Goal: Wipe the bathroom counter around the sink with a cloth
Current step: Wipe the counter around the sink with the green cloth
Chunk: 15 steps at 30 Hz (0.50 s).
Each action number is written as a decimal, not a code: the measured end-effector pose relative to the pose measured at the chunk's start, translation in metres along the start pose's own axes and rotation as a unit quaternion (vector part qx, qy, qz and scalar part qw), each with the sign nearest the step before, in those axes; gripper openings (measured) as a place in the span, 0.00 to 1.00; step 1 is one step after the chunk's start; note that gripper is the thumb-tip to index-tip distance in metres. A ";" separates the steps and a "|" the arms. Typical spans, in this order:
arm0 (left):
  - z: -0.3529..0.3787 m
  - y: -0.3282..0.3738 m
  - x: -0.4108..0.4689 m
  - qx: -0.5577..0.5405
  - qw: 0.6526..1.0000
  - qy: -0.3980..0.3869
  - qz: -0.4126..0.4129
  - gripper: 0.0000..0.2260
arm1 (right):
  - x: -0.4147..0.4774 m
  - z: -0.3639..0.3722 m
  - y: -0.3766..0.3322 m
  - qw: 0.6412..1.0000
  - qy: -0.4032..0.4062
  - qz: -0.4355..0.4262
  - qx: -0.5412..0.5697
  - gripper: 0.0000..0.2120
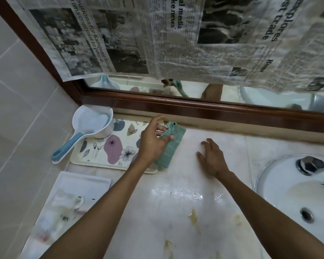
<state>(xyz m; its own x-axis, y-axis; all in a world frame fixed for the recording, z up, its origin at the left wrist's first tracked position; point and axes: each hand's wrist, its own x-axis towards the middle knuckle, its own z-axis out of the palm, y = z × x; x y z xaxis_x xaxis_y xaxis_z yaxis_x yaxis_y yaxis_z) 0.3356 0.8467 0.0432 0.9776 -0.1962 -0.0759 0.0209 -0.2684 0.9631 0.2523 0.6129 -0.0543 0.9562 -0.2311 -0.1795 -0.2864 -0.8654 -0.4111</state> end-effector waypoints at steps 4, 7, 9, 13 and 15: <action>0.044 0.000 0.003 -0.023 0.999 -0.028 -0.019 0.26 | -0.004 -0.015 0.038 1.000 0.008 0.013 -0.012 0.24; 0.070 -0.024 0.010 0.078 0.995 -0.027 -0.052 0.25 | -0.010 -0.022 0.064 1.000 0.008 0.012 -0.020 0.24; 0.080 -0.047 0.012 0.229 0.973 -0.025 -0.029 0.25 | -0.014 -0.026 0.079 1.000 0.009 0.011 -0.022 0.23; 0.104 -0.079 -0.005 0.398 0.909 -0.057 0.113 0.23 | -0.019 -0.032 0.108 0.999 0.008 0.025 -0.033 0.25; 0.116 -0.092 -0.015 0.440 0.882 -0.117 0.122 0.29 | -0.021 -0.036 0.122 0.999 0.019 0.023 -0.042 0.27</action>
<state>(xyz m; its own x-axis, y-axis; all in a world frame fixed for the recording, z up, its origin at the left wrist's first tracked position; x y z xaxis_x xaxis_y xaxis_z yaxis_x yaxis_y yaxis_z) 0.2943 0.7655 -0.0744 0.8586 -0.5106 -0.0443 -0.4552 -0.7994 0.3922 0.1989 0.4961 -0.0687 0.9444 -0.2869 -0.1608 -0.3252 -0.8874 -0.3266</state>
